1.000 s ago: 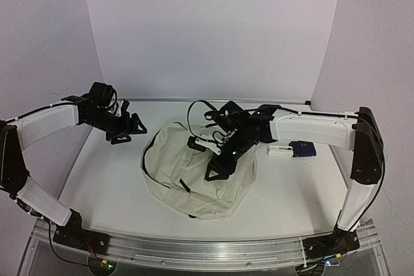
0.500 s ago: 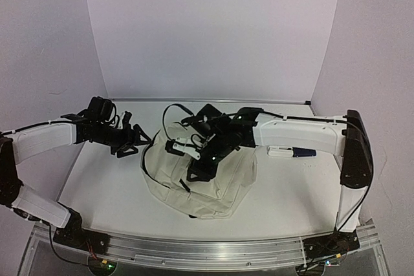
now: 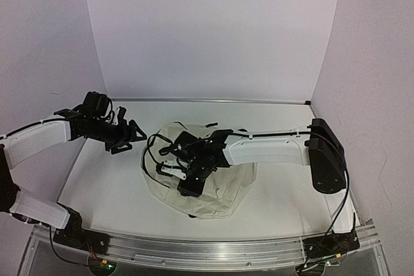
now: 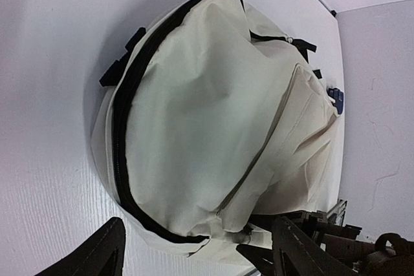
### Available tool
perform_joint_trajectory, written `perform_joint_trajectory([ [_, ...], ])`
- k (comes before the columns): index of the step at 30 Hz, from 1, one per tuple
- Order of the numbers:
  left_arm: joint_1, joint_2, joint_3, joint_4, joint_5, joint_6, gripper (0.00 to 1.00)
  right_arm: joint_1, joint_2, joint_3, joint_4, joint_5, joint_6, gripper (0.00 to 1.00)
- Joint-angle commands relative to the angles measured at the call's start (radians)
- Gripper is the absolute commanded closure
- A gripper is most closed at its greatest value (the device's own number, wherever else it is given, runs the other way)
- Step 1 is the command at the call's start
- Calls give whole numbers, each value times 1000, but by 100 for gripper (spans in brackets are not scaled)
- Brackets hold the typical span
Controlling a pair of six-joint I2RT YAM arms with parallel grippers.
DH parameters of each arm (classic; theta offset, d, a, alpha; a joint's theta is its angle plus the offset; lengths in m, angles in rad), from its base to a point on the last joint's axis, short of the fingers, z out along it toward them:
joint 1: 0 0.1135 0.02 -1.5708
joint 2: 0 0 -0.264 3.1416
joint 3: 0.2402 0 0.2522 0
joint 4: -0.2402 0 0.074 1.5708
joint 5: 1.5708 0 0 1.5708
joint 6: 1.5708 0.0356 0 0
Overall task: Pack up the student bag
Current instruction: Unzip the student bag at the center of the board.
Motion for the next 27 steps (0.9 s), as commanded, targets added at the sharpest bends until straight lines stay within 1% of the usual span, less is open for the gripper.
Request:
perform_joint_trajectory([
  [1, 13, -21, 113, -102, -51, 59, 22, -10, 31, 31, 24, 145, 42, 53],
  [6, 42, -5, 159, -146, -31, 100, 22, -10, 38, 8, 39, 200, 54, 53],
  [9, 60, 8, 166, -143, -8, 108, 22, -10, 48, -6, 40, 221, 52, 56],
  [14, 63, 34, 134, -86, 30, 88, 22, -10, 47, -32, 45, 219, 52, 73],
  [20, 63, 63, 113, -46, 43, 71, 23, -10, 3, -22, 44, 195, 55, 99],
  [27, 63, 51, 86, -33, 39, 60, 23, -10, -63, 8, 41, 143, 70, 100],
])
